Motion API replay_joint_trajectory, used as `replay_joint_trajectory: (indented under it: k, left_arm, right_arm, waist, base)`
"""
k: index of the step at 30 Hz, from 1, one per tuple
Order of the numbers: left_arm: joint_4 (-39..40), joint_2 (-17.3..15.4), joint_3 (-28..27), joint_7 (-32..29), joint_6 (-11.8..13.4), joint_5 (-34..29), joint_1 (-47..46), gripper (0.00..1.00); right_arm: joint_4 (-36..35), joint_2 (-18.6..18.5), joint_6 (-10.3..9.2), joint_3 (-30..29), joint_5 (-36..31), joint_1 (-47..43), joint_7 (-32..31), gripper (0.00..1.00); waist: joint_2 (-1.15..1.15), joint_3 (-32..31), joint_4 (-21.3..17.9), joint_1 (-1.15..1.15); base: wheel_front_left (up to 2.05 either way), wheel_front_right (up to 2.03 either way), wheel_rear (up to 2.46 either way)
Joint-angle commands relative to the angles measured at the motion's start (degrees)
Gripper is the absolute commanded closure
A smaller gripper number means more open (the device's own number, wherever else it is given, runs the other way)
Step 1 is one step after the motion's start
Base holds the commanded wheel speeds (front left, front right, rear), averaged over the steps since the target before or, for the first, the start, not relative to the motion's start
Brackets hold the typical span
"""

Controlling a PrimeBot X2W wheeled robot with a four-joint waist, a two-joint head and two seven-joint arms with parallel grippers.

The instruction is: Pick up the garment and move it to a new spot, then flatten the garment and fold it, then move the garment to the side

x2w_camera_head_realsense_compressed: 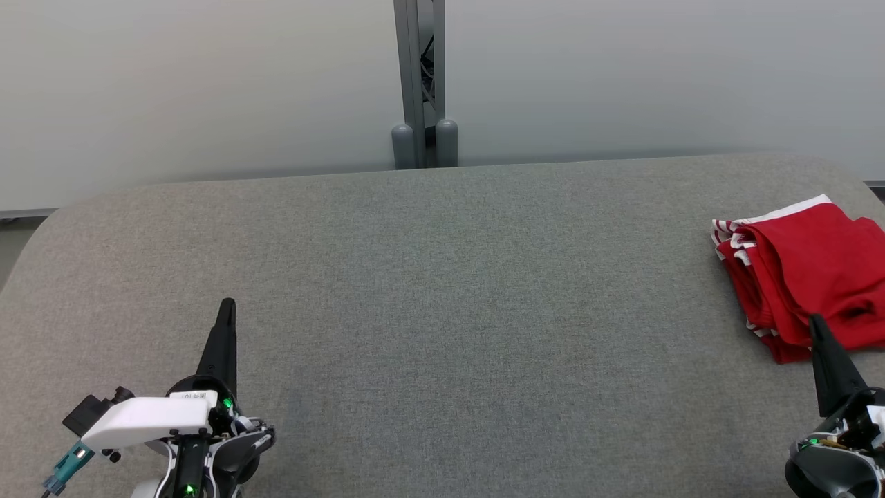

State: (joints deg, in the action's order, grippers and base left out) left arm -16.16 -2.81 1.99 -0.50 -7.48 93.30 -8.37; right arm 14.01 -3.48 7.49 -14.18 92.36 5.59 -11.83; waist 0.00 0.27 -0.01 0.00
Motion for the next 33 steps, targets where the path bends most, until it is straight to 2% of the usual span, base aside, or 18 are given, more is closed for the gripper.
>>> replay_joint_trajectory:
  k: [1, 33]
  left_arm:
    - [-0.01, -0.22, -0.28, -0.19, -0.18, 0.07, -0.59, 1.00]
    - [0.00, -0.20, -0.32, -0.20, -0.17, 0.01, -0.59, 1.00]
  right_arm:
    - [0.11, -0.15, 0.00, -0.20, -0.14, 0.50, -0.35, 1.00]
    - [0.12, 0.07, 0.00, -0.55, -0.52, 0.59, -0.59, 1.00]
  waist:
    - [0.00, 0.00, 0.00, 0.00]
    - [0.00, 0.00, 0.00, 0.00]
  base:
    - [0.00, 0.00, 0.00]
    - [0.00, 0.00, 0.00]
